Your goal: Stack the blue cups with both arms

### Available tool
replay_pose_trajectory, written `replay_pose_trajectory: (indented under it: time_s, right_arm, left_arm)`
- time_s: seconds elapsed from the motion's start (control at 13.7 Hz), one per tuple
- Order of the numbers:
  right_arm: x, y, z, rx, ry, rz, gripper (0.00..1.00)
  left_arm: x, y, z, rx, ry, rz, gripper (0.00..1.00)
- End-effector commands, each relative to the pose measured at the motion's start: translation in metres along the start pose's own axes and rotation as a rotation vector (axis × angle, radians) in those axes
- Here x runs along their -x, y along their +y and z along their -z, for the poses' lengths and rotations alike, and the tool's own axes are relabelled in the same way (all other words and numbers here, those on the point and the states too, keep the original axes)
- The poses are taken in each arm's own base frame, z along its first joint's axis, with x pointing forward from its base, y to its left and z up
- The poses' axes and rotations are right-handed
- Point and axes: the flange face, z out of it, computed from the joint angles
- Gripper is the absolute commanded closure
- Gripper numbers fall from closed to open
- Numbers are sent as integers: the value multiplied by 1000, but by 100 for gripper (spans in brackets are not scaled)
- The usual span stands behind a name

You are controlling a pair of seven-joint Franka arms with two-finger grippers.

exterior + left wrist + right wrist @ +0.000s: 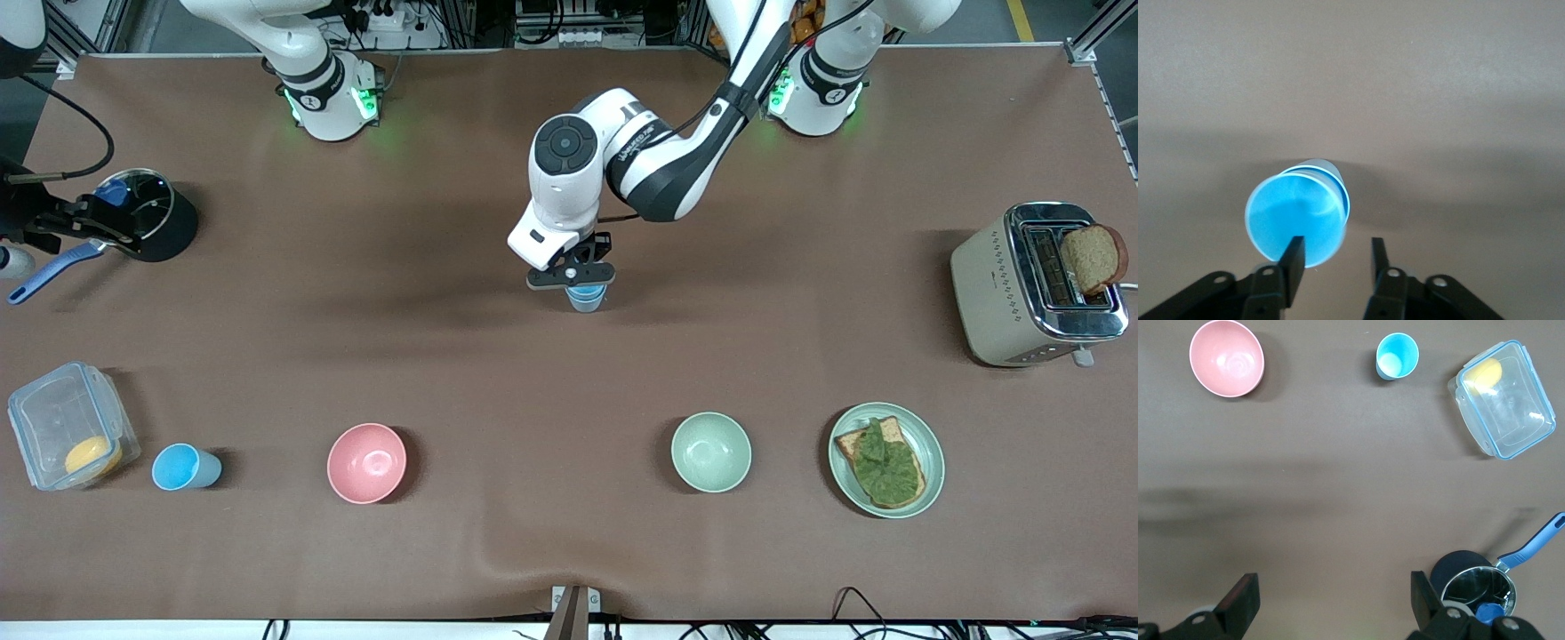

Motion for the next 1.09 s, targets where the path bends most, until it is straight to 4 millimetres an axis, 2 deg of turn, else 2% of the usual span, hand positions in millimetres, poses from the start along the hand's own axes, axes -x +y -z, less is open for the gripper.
replay_pose_trajectory:
  time_s: [0.0,0.07,0.15,0.36,0.44,0.51,0.66,0.73,0.88,1.02]
  right_arm:
    - [0,4,3,1,-5,4,0]
    - [0,9,1,-4,-7,-5,0]
    - [0,10,1,-15,-8,-1,0]
    - [0,9,1,-19,-7,-1,0]
    - [0,9,1,-19,-7,-1,0]
    - [0,9,1,-20,-7,-1,0]
    - [1,4,0,-19,-15,7,0]
    - [1,4,1,-19,-13,8,0]
    - [1,5,1,-21,-15,5,0]
    - [0,3,1,-19,-13,8,0]
  left_arm:
    - [-7,0,17,5,43,9,22]
    - [-13,-9,27,3,53,22,5]
    - [-16,-15,39,6,60,29,0]
    - [-22,-41,82,-15,42,62,0]
    - [-29,-60,100,-19,37,83,0]
    - [-38,-83,117,-12,39,103,0]
    - [-61,-149,157,19,60,177,0]
    - [-66,-186,179,21,61,192,0]
    - [-68,-249,217,13,49,145,0]
    - [-73,-308,246,-5,18,110,0]
